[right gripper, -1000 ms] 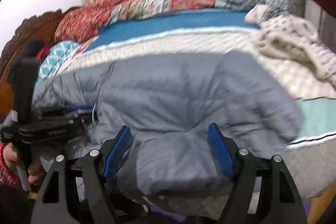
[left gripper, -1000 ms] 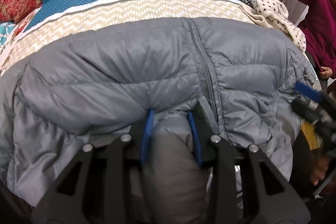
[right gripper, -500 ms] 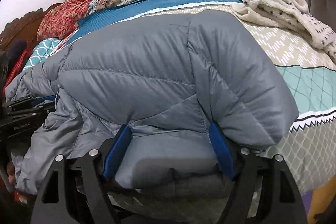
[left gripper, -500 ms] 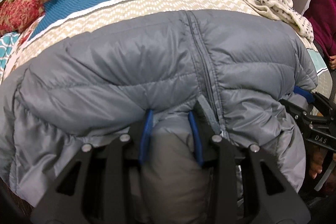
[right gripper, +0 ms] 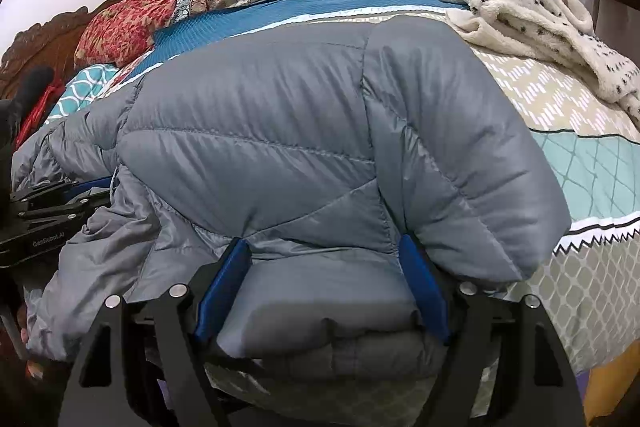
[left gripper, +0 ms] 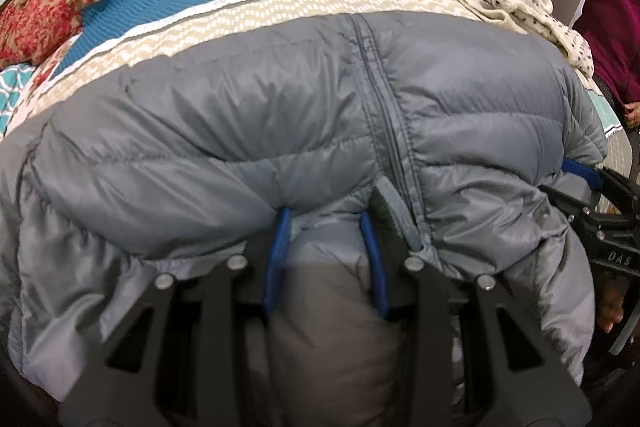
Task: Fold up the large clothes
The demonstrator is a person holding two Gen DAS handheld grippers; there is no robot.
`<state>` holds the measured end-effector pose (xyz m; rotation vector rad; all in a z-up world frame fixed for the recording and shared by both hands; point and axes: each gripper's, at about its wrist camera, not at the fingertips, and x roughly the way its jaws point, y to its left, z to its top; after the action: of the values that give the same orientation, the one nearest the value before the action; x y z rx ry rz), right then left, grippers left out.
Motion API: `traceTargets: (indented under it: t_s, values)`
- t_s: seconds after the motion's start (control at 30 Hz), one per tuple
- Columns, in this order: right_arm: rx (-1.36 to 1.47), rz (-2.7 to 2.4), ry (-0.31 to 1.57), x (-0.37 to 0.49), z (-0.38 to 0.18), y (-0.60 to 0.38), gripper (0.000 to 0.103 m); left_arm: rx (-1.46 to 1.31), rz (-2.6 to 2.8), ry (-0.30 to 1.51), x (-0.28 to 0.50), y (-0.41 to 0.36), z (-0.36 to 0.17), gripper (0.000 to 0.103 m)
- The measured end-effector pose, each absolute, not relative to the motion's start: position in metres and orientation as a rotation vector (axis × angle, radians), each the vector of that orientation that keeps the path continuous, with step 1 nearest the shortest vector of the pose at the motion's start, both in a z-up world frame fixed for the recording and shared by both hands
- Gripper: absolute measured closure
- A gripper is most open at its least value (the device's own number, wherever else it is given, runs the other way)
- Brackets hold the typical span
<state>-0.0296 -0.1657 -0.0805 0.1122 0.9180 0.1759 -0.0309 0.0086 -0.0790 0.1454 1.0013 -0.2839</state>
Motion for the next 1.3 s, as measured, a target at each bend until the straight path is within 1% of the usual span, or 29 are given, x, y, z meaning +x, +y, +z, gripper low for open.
traceTargets:
  t_s: [0.7,1.3]
  values:
    - [0.126,0.202,0.931,-0.039,-0.077,-0.169,0.023,0.125,-0.305,1.043,-0.024,0.013,-0.082,0.067]
    - [0.196,0.275,0.887,-0.055,-0.079,-0.189,0.023,0.138,-0.285,1.090,-0.018,0.008,-0.080,0.067]
